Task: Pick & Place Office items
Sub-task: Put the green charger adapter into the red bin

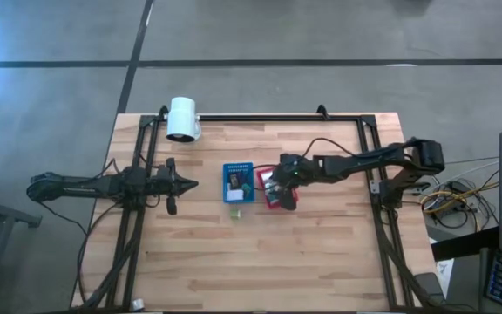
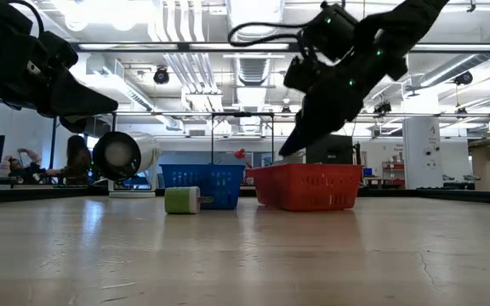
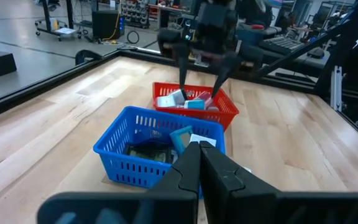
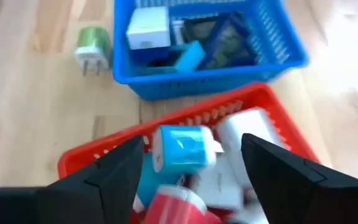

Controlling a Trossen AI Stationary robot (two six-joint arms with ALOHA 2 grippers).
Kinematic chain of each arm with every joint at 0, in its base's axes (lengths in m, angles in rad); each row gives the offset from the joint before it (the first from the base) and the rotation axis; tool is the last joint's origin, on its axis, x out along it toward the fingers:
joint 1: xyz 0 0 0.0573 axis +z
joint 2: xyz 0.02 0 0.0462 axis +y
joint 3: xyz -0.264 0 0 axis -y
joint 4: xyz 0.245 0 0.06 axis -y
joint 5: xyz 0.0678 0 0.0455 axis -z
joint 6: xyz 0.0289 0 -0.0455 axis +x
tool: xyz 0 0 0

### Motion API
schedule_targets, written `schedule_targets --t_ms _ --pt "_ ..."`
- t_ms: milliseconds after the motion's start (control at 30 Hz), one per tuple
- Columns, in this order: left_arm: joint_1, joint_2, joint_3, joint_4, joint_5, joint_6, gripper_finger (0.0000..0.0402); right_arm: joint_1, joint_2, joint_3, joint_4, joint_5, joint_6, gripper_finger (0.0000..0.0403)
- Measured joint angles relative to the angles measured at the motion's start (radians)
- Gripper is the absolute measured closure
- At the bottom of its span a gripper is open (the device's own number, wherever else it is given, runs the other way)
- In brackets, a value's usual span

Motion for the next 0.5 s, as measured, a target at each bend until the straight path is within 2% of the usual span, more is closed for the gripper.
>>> schedule_targets --t_ms 133,233,500 --pt "0.0 0.0 0.0 0.0 0.0 0.0 0.0392 0.006 -0.093 -0.006 -0.07 0.115 0.066 0.0135" --pt "0.0 0.0 0.0 0.0 0.0 0.0 0.0392 0.028 -0.182 -0.052 -0.014 0.149 0.065 0.0141" --pt "0.0 0.0 0.0 -0.003 0.0 0.0 0.0392 0.102 -0.473 -0.354 0.446 0.192 -0.041 0.0168"
